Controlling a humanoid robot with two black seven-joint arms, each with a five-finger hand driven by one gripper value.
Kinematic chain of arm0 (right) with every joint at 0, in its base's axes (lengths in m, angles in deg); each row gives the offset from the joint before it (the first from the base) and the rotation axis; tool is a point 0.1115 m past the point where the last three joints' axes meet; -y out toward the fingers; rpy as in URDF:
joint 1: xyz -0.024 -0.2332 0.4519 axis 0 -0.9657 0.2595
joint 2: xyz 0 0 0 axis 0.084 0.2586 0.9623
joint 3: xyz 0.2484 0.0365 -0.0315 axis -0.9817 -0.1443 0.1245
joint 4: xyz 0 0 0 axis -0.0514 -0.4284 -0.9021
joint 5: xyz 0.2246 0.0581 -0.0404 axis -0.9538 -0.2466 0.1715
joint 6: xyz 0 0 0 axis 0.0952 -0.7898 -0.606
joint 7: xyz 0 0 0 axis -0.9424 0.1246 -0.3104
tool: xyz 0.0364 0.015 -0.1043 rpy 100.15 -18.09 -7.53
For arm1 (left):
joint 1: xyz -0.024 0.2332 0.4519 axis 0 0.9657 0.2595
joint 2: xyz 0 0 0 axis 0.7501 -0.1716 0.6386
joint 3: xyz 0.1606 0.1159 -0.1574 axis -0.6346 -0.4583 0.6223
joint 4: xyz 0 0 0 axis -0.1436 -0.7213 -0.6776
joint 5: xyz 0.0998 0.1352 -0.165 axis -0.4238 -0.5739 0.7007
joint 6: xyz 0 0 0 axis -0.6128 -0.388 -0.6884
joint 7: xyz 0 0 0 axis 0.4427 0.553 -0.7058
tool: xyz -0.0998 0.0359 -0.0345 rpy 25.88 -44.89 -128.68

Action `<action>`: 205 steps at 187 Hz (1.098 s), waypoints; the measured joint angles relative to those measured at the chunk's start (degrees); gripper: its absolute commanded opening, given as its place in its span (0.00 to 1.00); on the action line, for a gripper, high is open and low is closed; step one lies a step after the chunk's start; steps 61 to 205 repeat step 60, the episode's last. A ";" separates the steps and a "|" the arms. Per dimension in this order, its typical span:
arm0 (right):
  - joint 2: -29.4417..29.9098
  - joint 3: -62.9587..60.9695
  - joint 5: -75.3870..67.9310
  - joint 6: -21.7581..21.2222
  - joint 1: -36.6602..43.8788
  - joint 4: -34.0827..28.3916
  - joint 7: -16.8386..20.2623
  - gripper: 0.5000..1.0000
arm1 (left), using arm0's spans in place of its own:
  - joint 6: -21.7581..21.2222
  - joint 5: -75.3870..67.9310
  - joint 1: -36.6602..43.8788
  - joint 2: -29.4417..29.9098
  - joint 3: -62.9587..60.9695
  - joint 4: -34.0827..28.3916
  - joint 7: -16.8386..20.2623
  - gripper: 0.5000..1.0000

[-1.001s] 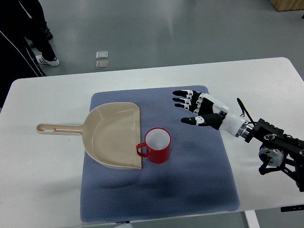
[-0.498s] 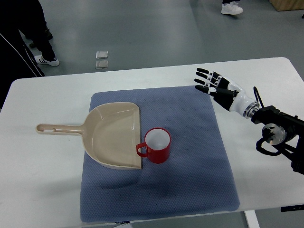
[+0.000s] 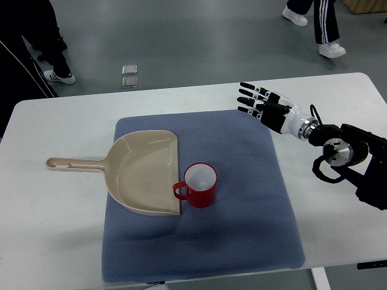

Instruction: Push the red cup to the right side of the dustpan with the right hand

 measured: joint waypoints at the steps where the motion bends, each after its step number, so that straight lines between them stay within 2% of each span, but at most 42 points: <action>1: 0.00 0.00 -0.03 0.00 0.00 0.00 0.00 0.87 | 0.00 0.00 0.00 0.00 0.00 0.00 0.00 1.00; 205: -0.59 0.06 0.21 -0.62 -0.10 0.11 -0.29 0.87 | 0.00 0.00 0.00 0.00 0.00 0.00 0.00 1.00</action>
